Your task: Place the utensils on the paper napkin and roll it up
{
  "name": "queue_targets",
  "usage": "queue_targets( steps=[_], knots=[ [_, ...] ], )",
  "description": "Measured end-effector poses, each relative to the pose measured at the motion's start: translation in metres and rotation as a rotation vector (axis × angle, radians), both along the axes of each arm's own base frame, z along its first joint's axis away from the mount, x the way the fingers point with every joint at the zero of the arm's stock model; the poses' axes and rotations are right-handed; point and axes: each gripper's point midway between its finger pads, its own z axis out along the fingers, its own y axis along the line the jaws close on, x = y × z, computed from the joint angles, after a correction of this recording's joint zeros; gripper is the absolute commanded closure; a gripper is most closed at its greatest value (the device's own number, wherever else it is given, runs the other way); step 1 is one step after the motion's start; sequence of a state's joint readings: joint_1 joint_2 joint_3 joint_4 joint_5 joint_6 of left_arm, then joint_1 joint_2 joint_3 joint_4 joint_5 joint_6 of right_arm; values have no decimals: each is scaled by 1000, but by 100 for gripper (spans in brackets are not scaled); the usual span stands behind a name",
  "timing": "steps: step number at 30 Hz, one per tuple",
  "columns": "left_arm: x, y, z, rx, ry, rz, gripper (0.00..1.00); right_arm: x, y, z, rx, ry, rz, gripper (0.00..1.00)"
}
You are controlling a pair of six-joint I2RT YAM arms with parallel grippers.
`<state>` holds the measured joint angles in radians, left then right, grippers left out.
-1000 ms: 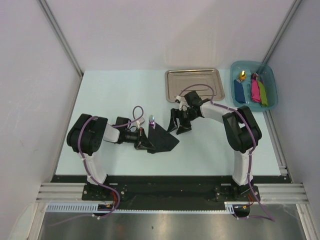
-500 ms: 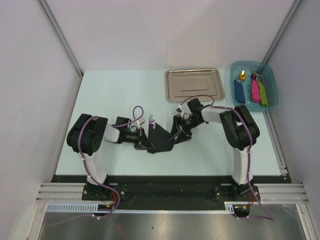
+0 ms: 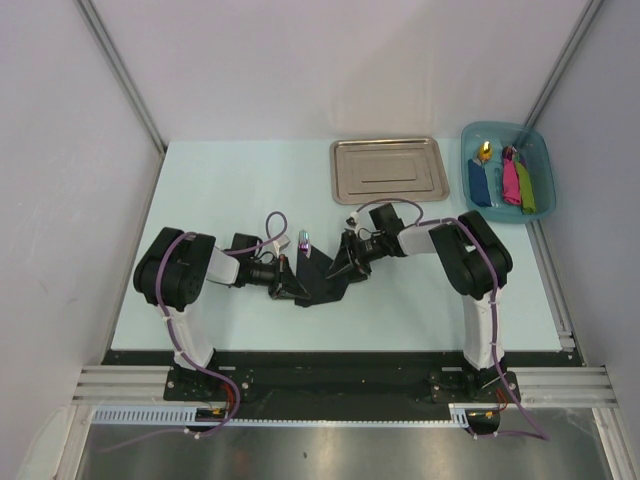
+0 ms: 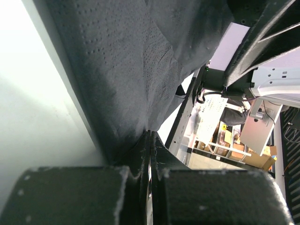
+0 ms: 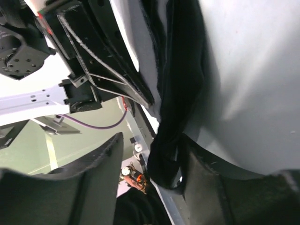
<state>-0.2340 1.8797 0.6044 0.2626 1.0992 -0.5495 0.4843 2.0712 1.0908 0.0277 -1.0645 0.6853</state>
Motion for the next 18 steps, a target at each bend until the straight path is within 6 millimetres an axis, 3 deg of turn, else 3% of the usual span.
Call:
queue_targets(
  steps=[5,8,13,14,18],
  knots=[
    [0,0,0,0,0,0,100,-2,-2,-4,-45,7,5,49],
    [0,0,0,0,0,0,100,-2,-5,-5,-69,4,17,55],
    [0,0,0,0,1,0,100,-5,-10,-1,-103,-18,38,81],
    [0,0,0,1,1,0,100,-6,-11,1,-105,-26,41,92],
    [0,0,0,0,1,1,100,-4,-6,9,-102,-48,59,100]
  ],
)
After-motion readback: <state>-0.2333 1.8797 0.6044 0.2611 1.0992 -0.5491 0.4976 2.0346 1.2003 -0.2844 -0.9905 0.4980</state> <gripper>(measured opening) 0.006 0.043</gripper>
